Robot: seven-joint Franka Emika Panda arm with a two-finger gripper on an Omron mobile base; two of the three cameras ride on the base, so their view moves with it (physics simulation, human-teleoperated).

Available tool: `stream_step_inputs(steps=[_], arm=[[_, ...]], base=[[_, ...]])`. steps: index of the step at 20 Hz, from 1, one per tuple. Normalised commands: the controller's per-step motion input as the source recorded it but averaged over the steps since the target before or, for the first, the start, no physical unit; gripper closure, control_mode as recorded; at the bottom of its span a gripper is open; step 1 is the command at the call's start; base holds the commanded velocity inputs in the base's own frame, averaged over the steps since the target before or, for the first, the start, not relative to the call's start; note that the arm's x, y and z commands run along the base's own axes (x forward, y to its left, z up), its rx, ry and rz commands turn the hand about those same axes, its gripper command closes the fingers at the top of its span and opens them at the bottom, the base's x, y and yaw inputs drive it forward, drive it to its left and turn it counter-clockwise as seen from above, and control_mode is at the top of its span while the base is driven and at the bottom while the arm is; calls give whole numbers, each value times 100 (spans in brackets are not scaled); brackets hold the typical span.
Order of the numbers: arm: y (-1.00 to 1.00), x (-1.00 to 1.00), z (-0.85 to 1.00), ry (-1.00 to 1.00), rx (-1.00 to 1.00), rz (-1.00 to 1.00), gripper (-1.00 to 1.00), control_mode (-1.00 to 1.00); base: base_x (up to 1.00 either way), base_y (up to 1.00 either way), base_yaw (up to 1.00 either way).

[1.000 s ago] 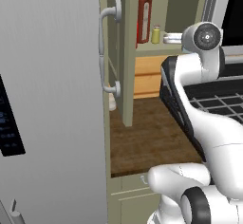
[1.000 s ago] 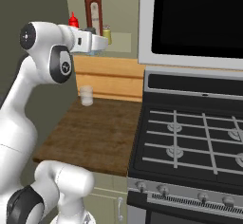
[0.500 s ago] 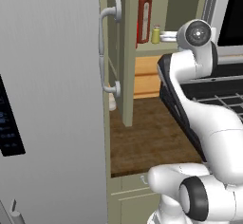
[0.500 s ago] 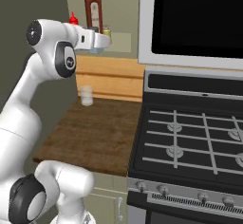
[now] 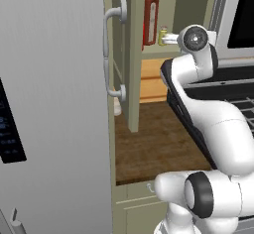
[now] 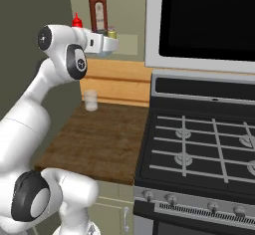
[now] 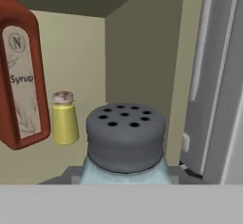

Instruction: Put the shaker and condiment bottle from the counter next to their counterparts in the cabinet.

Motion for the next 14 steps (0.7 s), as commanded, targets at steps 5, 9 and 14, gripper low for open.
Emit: stream_step_inputs(steps=[5, 9, 14], arm=[[0, 38, -10, -7, 0, -1, 100, -100], [-1, 26, -3, -7, 0, 0, 100, -100], [-3, 20, 0, -4, 0, 0, 100, -100]], base=[[0, 0, 0], [0, 0, 0], [0, 0, 0]])
